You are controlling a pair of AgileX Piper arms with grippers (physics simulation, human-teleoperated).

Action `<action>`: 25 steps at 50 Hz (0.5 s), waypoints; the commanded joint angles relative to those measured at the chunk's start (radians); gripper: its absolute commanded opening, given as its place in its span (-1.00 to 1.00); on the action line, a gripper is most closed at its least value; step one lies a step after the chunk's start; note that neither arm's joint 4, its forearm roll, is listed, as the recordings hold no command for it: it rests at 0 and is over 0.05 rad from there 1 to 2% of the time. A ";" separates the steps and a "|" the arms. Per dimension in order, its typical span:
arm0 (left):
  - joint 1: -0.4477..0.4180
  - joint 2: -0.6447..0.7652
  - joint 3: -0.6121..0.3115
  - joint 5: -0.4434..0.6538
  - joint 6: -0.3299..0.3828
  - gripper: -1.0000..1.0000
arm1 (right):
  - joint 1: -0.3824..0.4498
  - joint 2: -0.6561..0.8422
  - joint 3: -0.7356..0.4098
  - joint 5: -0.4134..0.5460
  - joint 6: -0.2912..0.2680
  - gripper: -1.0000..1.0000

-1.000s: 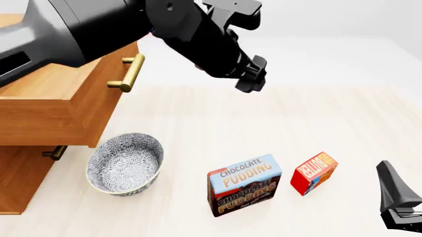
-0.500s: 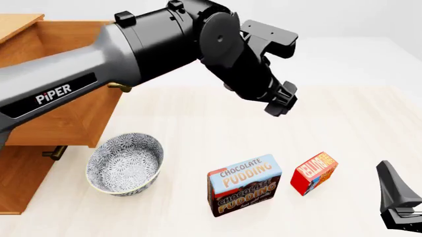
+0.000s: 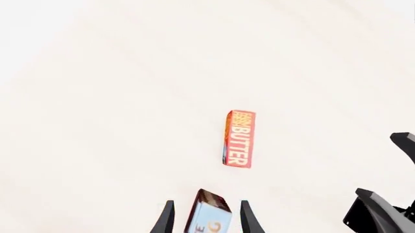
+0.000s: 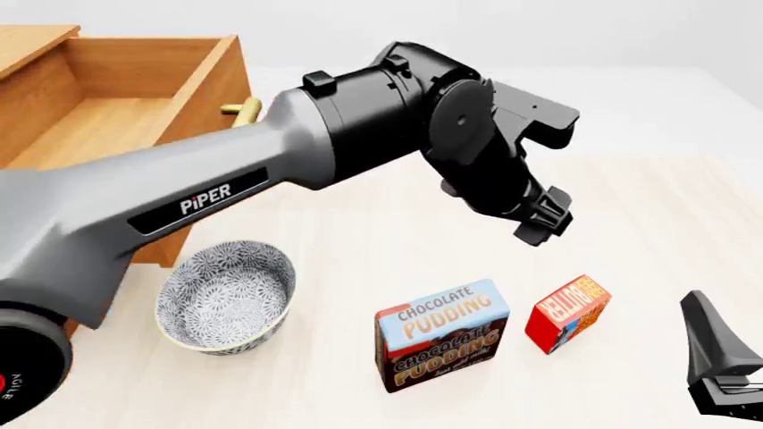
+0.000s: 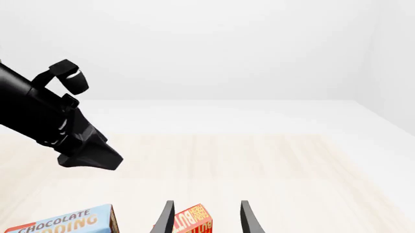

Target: Put the butter at the back in the top drawer of the cabinet and close it.

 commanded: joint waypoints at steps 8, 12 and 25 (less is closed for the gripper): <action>-0.038 0.075 -0.040 -0.003 -0.022 1.00 | 0.000 0.000 0.000 0.000 0.000 1.00; -0.047 0.084 -0.042 -0.006 -0.025 1.00 | 0.000 0.000 0.000 0.000 0.000 1.00; -0.063 0.115 -0.066 0.003 -0.019 1.00 | 0.000 0.000 0.000 0.000 0.000 1.00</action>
